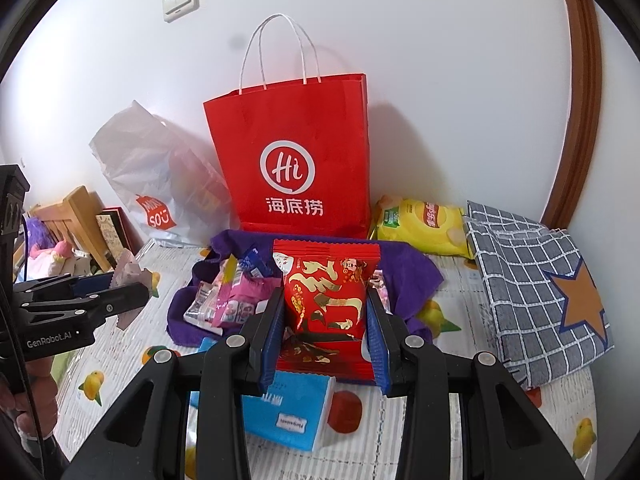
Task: Organize snacks
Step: 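Carry the red packet with the right tool while the left tool carries the pink packet to the towel, then lower the red packet with the right tool while the left tool lowers the pink packet onto the towel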
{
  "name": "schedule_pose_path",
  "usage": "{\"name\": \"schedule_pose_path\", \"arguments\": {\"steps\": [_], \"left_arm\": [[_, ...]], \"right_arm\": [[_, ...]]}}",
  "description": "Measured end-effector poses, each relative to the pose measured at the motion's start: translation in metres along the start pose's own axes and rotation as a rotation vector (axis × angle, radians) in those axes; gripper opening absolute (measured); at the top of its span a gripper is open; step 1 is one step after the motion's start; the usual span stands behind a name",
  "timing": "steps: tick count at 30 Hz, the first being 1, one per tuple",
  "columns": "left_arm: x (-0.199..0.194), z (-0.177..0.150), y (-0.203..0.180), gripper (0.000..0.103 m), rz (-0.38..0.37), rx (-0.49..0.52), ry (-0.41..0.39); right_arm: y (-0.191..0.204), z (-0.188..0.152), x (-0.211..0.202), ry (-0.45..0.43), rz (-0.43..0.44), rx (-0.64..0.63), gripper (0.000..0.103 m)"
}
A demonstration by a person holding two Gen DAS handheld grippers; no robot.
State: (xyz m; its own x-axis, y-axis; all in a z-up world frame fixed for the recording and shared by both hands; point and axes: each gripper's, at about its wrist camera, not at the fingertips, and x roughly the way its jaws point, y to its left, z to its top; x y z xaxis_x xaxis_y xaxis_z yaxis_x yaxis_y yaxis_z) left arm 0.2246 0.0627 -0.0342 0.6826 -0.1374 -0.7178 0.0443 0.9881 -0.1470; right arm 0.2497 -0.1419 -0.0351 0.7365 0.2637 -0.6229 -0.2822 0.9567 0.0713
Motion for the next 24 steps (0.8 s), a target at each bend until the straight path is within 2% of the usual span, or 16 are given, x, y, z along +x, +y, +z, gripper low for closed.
{"name": "schedule_pose_path", "arguments": {"steps": [24], "left_arm": [[0.031, 0.04, 0.018, 0.046, 0.015, -0.019, -0.009]], "right_arm": [[-0.018, 0.028, 0.044, 0.002, -0.005, 0.015, 0.038]]}}
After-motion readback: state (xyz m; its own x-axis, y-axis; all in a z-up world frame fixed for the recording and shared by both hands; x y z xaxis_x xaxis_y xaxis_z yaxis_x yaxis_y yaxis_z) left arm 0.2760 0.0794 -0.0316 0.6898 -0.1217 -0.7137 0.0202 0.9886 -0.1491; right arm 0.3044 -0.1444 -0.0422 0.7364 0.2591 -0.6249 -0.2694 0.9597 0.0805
